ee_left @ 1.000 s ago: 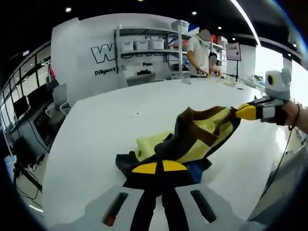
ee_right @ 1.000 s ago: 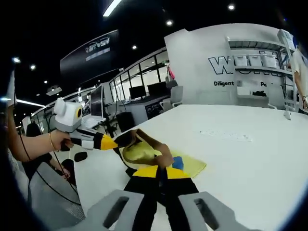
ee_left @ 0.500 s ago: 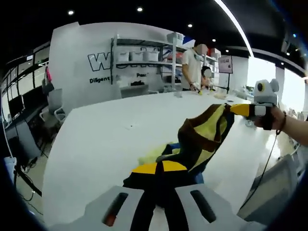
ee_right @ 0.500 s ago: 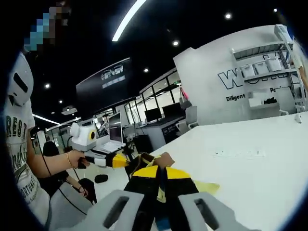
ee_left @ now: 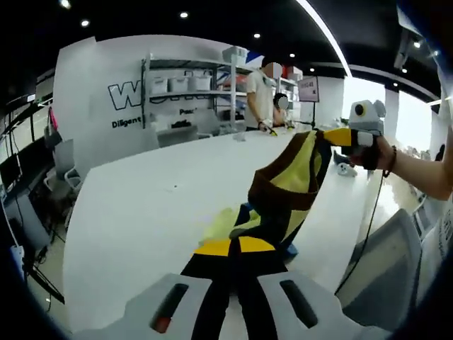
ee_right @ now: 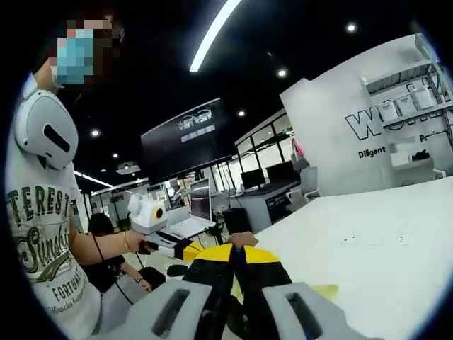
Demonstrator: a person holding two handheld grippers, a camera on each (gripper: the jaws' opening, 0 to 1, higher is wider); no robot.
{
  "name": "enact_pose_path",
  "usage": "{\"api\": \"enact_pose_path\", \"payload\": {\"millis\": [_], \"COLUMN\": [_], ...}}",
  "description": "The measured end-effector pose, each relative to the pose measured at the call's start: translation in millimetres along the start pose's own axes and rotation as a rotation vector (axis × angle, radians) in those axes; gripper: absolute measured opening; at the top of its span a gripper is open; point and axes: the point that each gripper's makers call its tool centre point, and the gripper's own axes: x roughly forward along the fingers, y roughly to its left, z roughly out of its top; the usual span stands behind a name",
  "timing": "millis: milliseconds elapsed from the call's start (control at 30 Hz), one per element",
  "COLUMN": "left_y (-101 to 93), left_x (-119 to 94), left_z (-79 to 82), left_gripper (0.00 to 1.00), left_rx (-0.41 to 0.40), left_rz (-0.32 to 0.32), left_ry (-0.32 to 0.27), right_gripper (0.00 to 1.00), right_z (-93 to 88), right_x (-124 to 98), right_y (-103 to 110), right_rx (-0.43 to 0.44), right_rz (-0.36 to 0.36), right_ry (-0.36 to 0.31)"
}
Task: Fold the garment on the visible template until the final outline fits inside the template.
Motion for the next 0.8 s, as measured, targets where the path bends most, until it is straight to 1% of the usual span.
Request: {"api": "enact_pose_path", "payload": {"millis": [33, 100, 167, 233, 300, 333, 367, 500, 533, 633, 800], "left_y": [-1.2, -3.1, -6.8, -10.3, -7.7, -6.4, -5.9, -7.3, -7.5, -9.0, -8.8], "left_x": [-2, -4, -8, -10, -11, -13, -15, -22, -23, -28, -36], "left_z": [-0.8, -1.6, -2.2, -3.2, -5.2, -7.7, -7.9, -10.0, -10.8, -13.9, -11.9], "left_gripper": [0.01, 0.01, 0.01, 0.01, 0.01, 0.01, 0.01, 0.01, 0.01, 0.01, 0.01], "left_rx": [-0.001, 0.013, 0.012, -0.002, 0.012, 0.018, 0.018, 0.024, 0.028, 0.033, 0.045], "left_rz": [-0.004, -0.013, -0.036, -0.065, -0.055, -0.054, -0.054, -0.068, -0.069, -0.081, -0.089], "left_ry": [0.009, 0.016, 0.024, 0.024, 0.032, 0.047, 0.048, 0.061, 0.067, 0.083, 0.086], "right_gripper": [0.00, 0.00, 0.00, 0.00, 0.00, 0.00, 0.00, 0.00, 0.00, 0.00, 0.00], "right_z": [2.0, 4.3, 7.5, 10.4, 14.0, 15.6, 15.4, 12.5, 10.5, 9.4, 10.9], "right_x": [-1, -2, -4, -5, -5, -6, -6, -7, -8, -10, -14], "right_y": [5, 10, 18, 24, 31, 38, 45, 56, 60, 62, 61], "right_rx": [-0.003, -0.003, -0.002, -0.007, -0.005, -0.007, -0.012, -0.032, -0.031, -0.034, -0.036], "right_rz": [0.020, 0.038, 0.074, 0.092, 0.123, 0.147, 0.173, 0.208, 0.218, 0.220, 0.200], "right_ry": [-0.002, -0.005, -0.007, -0.011, -0.017, -0.018, -0.010, 0.015, 0.031, 0.041, 0.049]}}
